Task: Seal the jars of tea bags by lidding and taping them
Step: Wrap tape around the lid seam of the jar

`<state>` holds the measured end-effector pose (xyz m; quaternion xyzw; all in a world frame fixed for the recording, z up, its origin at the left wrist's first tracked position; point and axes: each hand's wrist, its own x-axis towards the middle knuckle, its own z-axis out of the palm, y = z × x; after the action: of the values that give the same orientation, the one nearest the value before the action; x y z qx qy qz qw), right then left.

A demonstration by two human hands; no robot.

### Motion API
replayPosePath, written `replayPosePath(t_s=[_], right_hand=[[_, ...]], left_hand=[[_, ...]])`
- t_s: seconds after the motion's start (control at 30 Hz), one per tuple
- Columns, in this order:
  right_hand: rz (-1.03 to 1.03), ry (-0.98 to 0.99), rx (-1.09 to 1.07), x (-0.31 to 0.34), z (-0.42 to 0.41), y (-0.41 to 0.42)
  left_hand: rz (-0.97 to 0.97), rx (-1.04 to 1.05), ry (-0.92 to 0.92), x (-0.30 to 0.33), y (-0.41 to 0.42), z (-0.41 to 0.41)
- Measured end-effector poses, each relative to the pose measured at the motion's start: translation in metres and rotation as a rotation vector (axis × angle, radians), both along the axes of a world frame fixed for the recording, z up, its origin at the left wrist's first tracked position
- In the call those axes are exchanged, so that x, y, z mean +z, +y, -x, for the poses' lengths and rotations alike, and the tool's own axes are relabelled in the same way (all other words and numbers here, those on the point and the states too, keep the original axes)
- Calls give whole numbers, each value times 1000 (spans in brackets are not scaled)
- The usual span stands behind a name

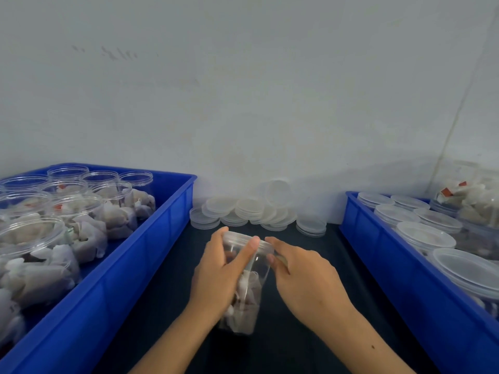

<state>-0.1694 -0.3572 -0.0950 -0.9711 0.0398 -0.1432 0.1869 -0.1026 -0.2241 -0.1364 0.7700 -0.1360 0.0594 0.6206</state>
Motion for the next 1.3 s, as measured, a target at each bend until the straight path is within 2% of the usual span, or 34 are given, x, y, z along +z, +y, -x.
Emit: replayPosePath(t_s=[0.17, 0.43, 0.6, 0.73, 1.03, 1.2, 1.3], right_hand=[[19, 2, 57, 2, 3, 3], [-16, 90, 100, 13, 6, -3], [-41, 185, 67, 14, 7, -6], [-57, 180, 64, 11, 3, -7], [-122, 196, 130, 8, -4, -16], [-148, 164, 146, 10, -6, -23], [-132, 143, 122, 11, -4, -24]], left_hand=[[147, -111, 151, 9, 10, -3], [247, -190, 121, 9, 15, -4], [304, -272, 195, 5, 24, -10], [345, -332, 245, 3, 26, -13], [344, -443, 297, 4, 29, -11], [402, -427, 320, -2, 25, -11], [354, -425, 267, -3, 22, -12]])
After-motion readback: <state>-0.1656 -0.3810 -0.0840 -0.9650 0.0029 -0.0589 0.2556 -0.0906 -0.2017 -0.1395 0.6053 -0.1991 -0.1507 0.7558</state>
